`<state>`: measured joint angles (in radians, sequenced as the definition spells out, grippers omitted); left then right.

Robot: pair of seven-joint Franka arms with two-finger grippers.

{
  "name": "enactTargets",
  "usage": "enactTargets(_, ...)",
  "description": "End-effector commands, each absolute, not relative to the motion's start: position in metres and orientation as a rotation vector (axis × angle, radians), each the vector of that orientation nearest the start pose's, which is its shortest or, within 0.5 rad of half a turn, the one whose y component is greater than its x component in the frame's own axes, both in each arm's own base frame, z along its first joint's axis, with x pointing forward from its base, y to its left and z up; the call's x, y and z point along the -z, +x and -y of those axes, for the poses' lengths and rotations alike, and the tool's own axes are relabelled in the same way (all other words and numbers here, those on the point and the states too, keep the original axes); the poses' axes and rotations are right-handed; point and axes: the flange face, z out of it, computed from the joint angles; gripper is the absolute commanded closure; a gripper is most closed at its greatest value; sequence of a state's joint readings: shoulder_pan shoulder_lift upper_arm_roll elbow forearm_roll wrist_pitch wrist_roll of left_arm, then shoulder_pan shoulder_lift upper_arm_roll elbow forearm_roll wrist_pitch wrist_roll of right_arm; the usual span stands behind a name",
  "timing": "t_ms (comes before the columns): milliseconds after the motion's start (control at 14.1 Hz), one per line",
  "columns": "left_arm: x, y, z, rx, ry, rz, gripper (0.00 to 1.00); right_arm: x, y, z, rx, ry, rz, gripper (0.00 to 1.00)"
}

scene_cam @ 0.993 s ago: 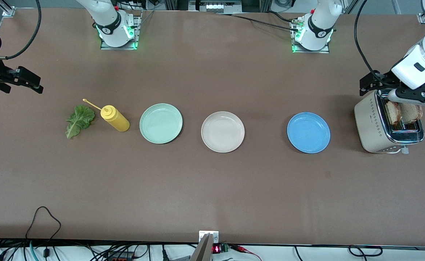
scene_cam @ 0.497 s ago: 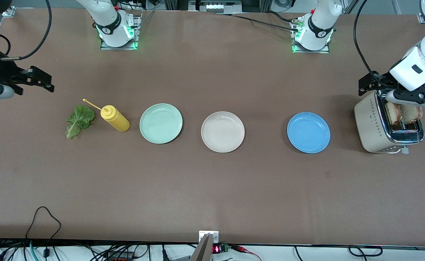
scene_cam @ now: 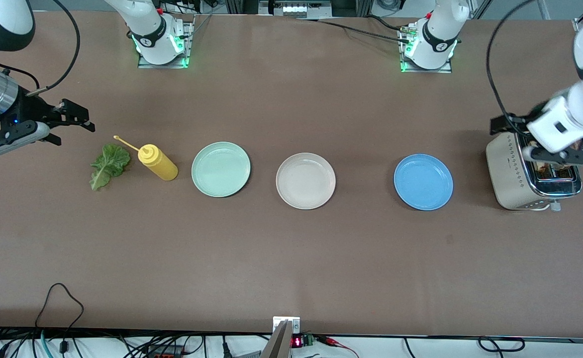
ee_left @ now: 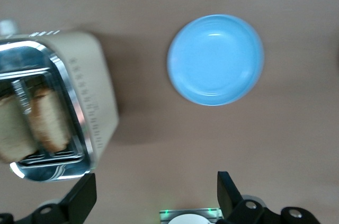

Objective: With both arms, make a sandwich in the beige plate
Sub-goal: 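Move the right gripper toward the yellow bottle while the left gripper reaches the toaster, then grasp the yellow bottle with the right gripper while the left gripper grasps toast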

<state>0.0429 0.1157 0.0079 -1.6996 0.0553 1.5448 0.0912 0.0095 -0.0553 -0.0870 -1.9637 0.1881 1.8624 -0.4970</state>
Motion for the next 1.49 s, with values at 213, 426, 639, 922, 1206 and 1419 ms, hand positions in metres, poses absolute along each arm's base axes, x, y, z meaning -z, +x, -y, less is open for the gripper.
enactTargets(213,-0.456,0.587,-0.151,-0.350,-2.943,-0.170,0.00,-0.441,0.516,0.086,0.143,-2.677,0.718,0.00)
enactTargets(426,-0.417,0.572,-0.170,-0.247,-2.950,-0.181,0.00,-0.399,0.514,0.121,0.249,-2.510,0.855,0.00)
enactTargets(639,-0.398,0.549,-0.173,-0.162,-2.953,-0.186,0.00,-0.349,0.513,0.151,0.433,-2.318,0.985,0.00)
enactTargets(922,-0.383,0.530,-0.170,-0.147,-2.960,-0.189,0.07,-0.287,0.509,0.165,0.608,-2.127,1.076,0.00)
enactTargets(1206,-0.376,0.520,-0.178,-0.204,-2.969,-0.165,0.55,-0.239,0.504,0.159,0.803,-1.915,1.111,0.00)
enactTargets(1419,-0.372,0.517,-0.177,-0.246,-2.973,-0.160,0.70,-0.209,0.501,0.150,0.900,-1.788,1.147,0.00)
